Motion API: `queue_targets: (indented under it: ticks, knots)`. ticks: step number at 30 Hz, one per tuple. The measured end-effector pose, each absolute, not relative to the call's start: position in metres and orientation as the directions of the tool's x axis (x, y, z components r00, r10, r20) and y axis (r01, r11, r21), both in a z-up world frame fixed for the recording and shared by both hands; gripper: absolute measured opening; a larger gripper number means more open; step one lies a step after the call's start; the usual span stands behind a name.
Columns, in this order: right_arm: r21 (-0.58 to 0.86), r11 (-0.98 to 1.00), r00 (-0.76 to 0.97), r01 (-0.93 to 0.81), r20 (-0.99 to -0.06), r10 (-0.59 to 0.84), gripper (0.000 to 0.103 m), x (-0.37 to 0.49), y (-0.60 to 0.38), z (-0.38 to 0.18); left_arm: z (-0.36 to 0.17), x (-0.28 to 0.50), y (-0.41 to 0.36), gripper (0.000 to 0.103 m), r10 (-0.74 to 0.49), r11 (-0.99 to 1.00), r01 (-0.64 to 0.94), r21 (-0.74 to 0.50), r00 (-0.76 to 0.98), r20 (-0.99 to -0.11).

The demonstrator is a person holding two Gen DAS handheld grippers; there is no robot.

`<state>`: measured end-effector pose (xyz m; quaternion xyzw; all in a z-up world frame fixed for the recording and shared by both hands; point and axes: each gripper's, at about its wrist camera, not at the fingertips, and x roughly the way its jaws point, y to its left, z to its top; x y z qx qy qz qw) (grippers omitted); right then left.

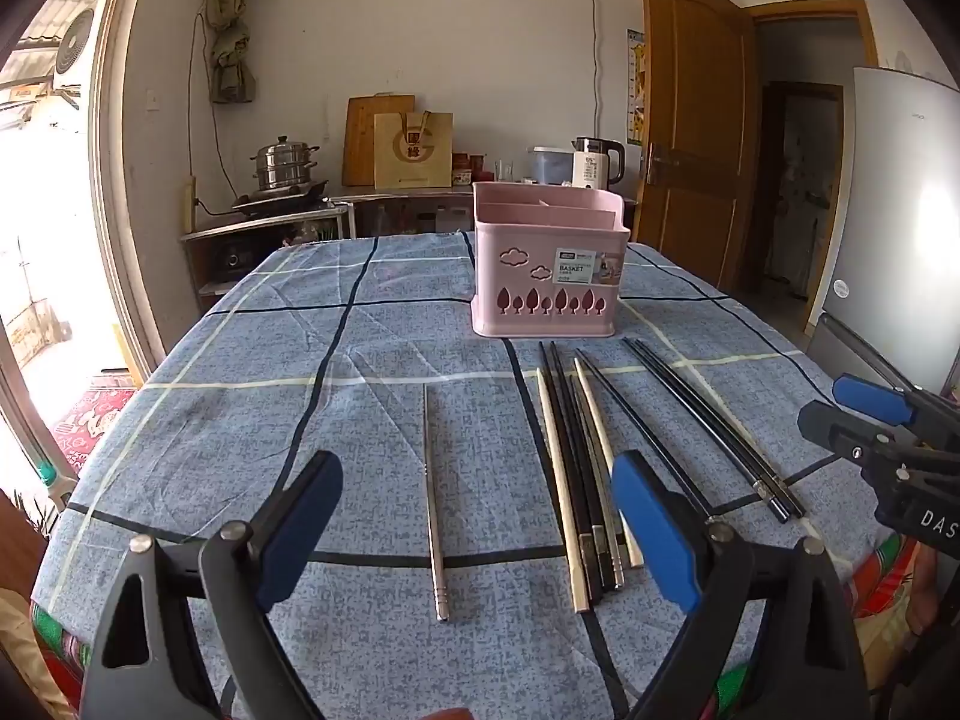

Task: Organize utensils
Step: 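Move both tools toward the loose chopsticks on the table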

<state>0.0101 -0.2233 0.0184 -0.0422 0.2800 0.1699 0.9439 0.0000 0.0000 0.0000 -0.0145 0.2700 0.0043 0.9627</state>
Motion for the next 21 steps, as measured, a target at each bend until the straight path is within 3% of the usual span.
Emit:
queue_targets:
  ticks: [21]
  knots:
    - [0.016, 0.938, 0.785, -0.345, -0.543, 0.298, 0.06, 0.011, -0.2227, 0.0186, -0.0001, 0.0003, -0.0003, 0.093, 0.001, 0.999, -0.018, -0.028, 0.852, -0.523]
